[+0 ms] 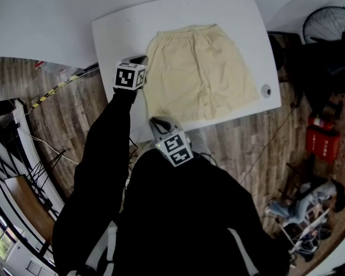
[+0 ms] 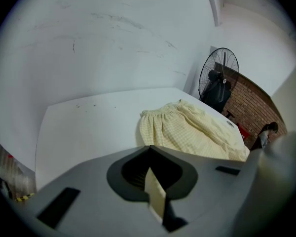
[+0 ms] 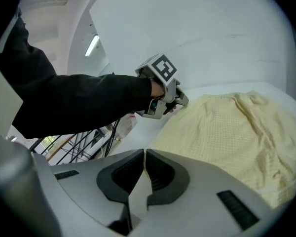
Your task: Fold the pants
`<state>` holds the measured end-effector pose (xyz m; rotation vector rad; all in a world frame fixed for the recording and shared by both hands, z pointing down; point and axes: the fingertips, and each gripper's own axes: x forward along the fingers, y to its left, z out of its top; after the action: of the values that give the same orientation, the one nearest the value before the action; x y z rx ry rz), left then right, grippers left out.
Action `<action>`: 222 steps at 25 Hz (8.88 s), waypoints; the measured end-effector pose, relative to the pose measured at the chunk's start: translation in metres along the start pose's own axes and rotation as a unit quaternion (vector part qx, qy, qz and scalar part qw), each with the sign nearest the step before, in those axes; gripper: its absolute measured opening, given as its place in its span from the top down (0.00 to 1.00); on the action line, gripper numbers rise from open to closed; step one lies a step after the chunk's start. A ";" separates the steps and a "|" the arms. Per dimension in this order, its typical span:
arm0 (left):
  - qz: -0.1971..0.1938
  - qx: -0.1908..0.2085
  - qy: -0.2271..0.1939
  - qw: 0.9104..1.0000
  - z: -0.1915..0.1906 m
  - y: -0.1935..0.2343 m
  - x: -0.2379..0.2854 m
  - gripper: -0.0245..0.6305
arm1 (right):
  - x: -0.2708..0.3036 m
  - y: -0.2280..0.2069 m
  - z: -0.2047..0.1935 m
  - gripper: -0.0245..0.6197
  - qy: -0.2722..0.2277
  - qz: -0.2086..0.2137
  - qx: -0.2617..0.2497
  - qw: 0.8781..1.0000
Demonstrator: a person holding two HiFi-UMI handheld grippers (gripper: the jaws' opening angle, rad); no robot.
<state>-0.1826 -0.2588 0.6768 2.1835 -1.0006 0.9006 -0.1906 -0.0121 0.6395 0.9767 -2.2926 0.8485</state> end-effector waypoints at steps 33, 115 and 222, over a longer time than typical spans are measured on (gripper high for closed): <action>-0.051 0.007 -0.100 0.994 0.135 -0.146 -0.022 0.96 | -0.206 -0.162 0.031 0.94 -0.186 -0.170 0.151 0.956; -0.036 -0.028 -0.073 0.996 0.146 -0.190 0.046 0.81 | -0.207 -0.350 0.062 0.74 -0.109 -0.227 0.153 0.956; -0.032 0.249 -0.103 0.962 0.030 -0.323 -0.022 0.94 | -0.231 -0.352 0.031 0.94 -0.036 -0.196 -0.054 0.978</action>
<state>0.0759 -0.0908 0.5729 2.7635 -0.8540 0.9906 0.2137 -0.1237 0.5903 1.3673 -2.0755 0.5251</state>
